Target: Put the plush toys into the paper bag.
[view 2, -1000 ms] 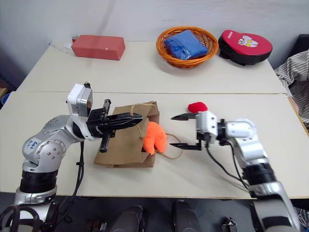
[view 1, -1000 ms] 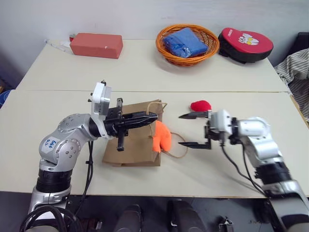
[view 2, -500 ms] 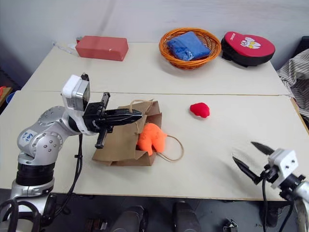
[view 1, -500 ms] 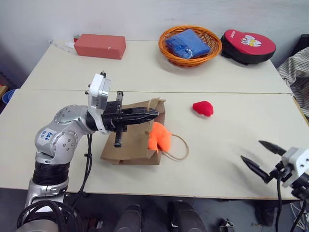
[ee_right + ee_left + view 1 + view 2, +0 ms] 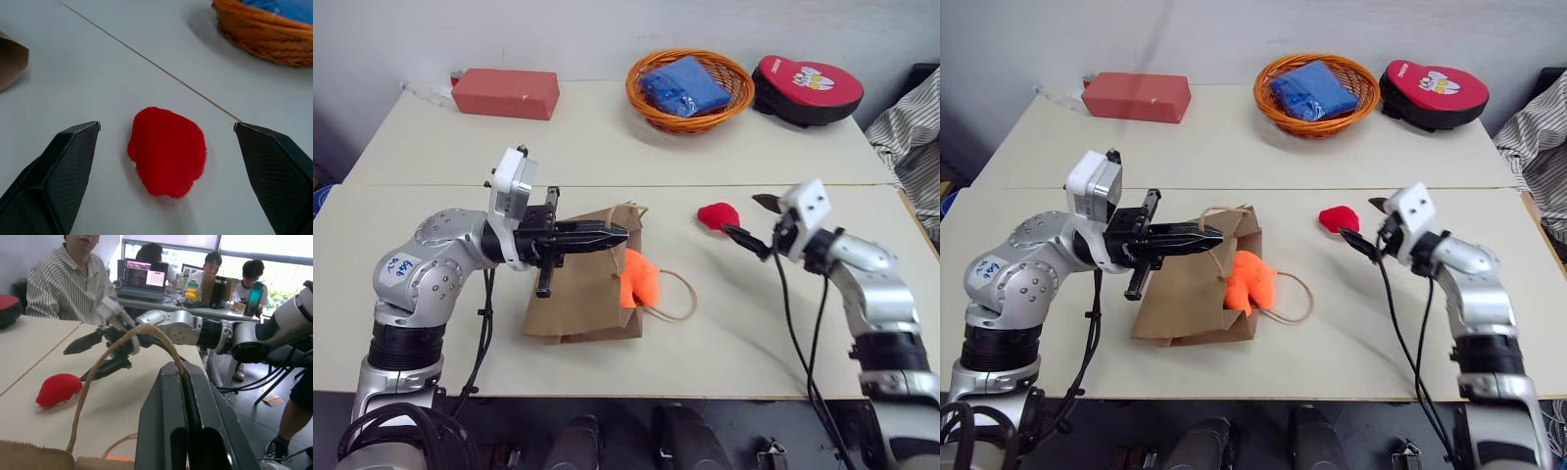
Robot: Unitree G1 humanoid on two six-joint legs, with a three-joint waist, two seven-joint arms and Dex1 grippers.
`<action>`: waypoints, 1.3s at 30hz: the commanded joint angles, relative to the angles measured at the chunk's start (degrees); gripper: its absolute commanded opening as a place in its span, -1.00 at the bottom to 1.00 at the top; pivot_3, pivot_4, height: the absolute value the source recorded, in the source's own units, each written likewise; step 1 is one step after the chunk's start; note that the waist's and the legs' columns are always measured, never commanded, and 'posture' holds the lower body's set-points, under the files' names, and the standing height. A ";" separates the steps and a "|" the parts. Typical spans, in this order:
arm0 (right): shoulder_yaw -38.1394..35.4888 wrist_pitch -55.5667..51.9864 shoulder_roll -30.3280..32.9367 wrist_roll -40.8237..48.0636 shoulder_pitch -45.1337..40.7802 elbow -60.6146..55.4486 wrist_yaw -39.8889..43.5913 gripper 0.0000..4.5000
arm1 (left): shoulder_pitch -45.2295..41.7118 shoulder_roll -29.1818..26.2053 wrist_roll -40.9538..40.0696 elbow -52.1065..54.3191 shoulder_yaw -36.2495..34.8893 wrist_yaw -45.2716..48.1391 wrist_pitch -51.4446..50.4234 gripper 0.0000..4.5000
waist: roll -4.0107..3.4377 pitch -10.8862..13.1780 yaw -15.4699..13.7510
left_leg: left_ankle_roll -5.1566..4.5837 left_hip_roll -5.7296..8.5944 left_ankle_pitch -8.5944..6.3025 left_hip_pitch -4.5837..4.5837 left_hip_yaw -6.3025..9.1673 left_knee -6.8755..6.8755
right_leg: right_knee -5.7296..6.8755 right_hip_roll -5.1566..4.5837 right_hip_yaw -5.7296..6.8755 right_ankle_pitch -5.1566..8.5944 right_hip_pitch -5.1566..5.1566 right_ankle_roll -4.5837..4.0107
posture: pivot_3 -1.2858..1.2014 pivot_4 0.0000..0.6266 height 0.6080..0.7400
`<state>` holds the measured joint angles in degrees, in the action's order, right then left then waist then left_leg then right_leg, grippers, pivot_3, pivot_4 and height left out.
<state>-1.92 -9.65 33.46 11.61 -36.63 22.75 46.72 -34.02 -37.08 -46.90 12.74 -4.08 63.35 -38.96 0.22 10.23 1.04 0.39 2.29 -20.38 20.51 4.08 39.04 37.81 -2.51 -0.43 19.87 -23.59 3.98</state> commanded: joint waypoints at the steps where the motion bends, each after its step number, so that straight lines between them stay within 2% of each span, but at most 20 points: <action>1: 1.92 1.17 -1.14 -2.47 -4.54 6.51 0.55 0.99 | 0.60 -1.57 -1.23 1.73 -2.15 0.21 -0.59 -1.00 | 0.00 0.00 -0.06 | 0.00 0.00 0.00 0.02 0.00 -0.01 | 0.00 0.00 0.00 0.00 -0.02 0.00 | 0.03 -0.52 1.00; 2: 2.46 1.11 -1.62 -2.76 -5.58 8.43 1.16 0.99 | 0.77 -1.97 -1.34 1.85 -2.38 0.24 -0.79 -1.00 | 0.00 0.00 -0.07 | 0.00 0.00 0.00 0.03 0.00 0.00 | -0.01 0.00 0.00 0.00 -0.02 0.00 | 0.03 -0.52 1.00; 5: 3.23 3.11 -2.47 -3.68 -7.42 12.31 1.94 0.71 | 1.09 -2.64 -1.71 2.16 -2.90 -0.10 -1.21 -1.00 | 0.00 0.00 -0.05 | 0.00 0.00 0.00 0.06 0.02 0.02 | -0.02 0.00 0.03 0.00 -0.02 0.00 | 0.03 -0.52 1.00; 13: 2.80 5.29 -1.92 -3.81 -7.74 15.08 3.92 -0.51 | 3.34 -6.03 -2.23 2.99 -6.33 -0.54 -2.68 -1.00 | 0.00 0.00 0.62 | 0.00 -0.01 0.00 0.06 0.02 0.02 | 0.01 -0.01 0.04 0.00 -0.03 0.00 | 0.03 -0.52 1.00; 16: 1.96 7.01 -1.69 -1.85 -7.24 11.86 6.78 -0.84 | 4.25 -7.60 -2.68 3.27 -7.41 -0.45 -3.07 -1.00 | 0.00 0.00 0.62 | 0.00 -0.02 0.00 0.06 0.02 0.01 | 0.03 0.00 0.04 0.00 -0.06 0.00 | 0.03 -0.52 1.00; 19: 2.56 4.19 -1.68 4.32 -4.11 -0.69 15.32 -0.89 | 4.80 -8.80 -3.01 3.46 -8.58 -0.52 -3.67 -1.00 | 0.00 0.00 0.58 | 0.00 -0.02 0.00 0.08 0.02 0.01 | 0.02 0.00 0.04 0.00 -0.06 0.00 | 0.03 -0.52 1.00; 21: 3.85 0.27 -1.78 6.67 -2.05 -8.35 17.40 -0.89 | 5.15 -9.22 -3.24 3.59 -8.94 -0.72 -3.90 -1.00 | -0.01 0.00 0.53 | 0.01 -0.02 0.00 0.11 0.04 -0.01 | 0.02 0.00 0.04 0.00 -0.08 0.00 | 0.03 -0.52 1.00; 26: 8.44 -10.17 -5.02 9.74 0.57 -22.78 15.78 -0.90 | 5.89 -9.39 -3.88 4.34 -9.23 -1.54 -4.37 -1.00 | -0.01 0.00 0.54 | 0.02 -0.03 -0.01 0.11 0.08 0.01 | 0.05 0.00 0.05 0.00 -0.08 0.00 | 0.03 -0.52 1.00; 30: 11.71 -12.92 -5.08 8.69 2.27 -27.15 15.97 -0.90 | 6.07 -9.33 -4.31 4.87 -9.59 -2.48 -4.73 -1.00 | 0.00 0.00 0.35 | 0.01 0.00 -0.02 0.11 0.08 0.01 | 0.03 -0.02 0.04 0.00 -0.09 0.00 | 0.03 -0.52 1.00; 33: 11.53 -13.69 -4.19 9.06 3.54 -28.79 16.04 -0.90 | 6.19 -9.40 -4.65 5.19 -9.94 -3.03 -4.92 -1.00 | 0.00 0.00 0.07 | -0.01 0.03 -0.03 0.14 0.10 0.03 | 0.00 -0.04 0.05 0.00 -0.08 0.00 | 0.03 -0.52 1.00; 39: 12.51 -13.94 -4.96 7.38 4.48 -27.20 13.50 -0.90 | 5.93 -9.11 -4.83 5.49 -9.77 -3.56 -5.08 -1.00 | 0.00 0.00 0.09 | -0.01 0.02 -0.03 0.14 0.10 0.03 | 0.02 -0.03 0.05 0.00 -0.09 0.00 | 0.03 -0.52 1.00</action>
<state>10.80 -24.11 29.38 19.29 -32.08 -3.95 61.25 -27.86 -45.79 -50.32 16.69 -12.62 59.91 -44.32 0.22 10.24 1.13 0.38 2.31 -20.41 20.64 4.17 39.07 37.84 -2.54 -0.37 19.87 -23.68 3.98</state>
